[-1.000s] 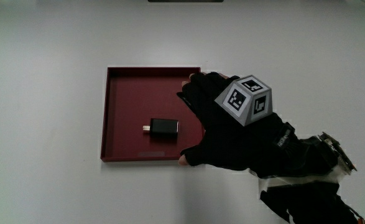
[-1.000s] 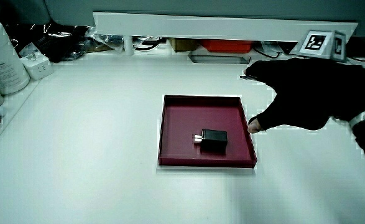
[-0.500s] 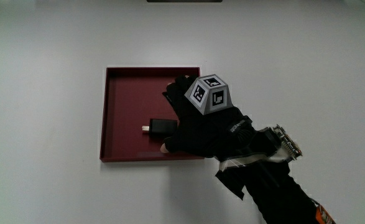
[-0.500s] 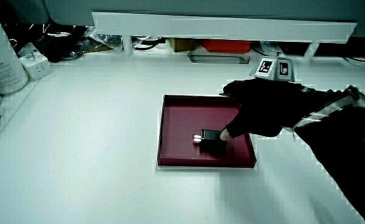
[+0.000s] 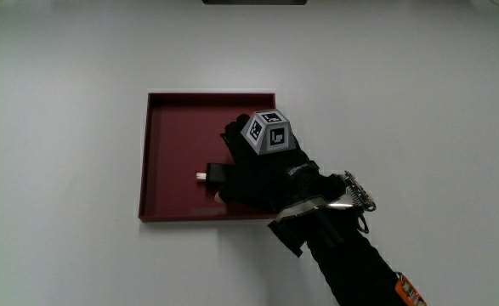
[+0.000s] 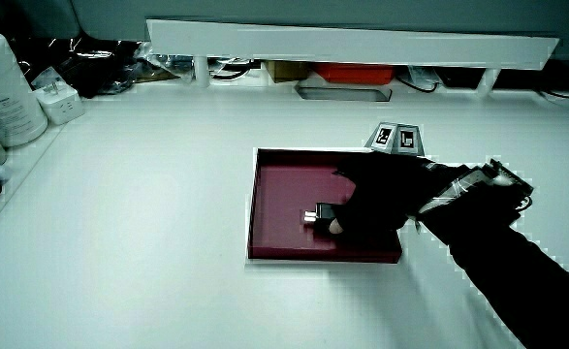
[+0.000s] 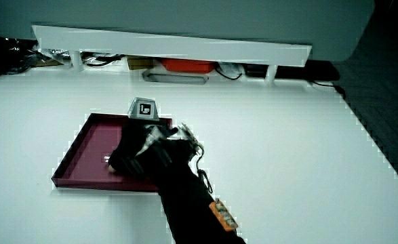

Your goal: Pick charger from plate

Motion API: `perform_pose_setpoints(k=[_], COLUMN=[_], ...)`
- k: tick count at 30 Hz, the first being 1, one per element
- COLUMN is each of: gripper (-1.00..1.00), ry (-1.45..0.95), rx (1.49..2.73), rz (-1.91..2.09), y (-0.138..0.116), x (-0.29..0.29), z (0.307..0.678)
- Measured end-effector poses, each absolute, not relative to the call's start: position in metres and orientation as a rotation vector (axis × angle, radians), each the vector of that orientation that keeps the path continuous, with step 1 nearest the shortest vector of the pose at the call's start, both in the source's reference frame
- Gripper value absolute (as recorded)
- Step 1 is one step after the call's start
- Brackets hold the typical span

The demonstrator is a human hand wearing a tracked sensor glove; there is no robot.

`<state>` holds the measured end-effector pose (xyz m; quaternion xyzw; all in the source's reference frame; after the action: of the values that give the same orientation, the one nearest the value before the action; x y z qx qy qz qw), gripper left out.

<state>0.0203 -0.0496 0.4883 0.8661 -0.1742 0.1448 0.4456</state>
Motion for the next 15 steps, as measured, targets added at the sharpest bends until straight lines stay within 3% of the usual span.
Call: perform_pose_setpoints(k=[15], gripper=[0.04], ry=[-0.435], rx=[2.137], rz=[0.364], y=[-0.045], x=[0.015], z=[0.508])
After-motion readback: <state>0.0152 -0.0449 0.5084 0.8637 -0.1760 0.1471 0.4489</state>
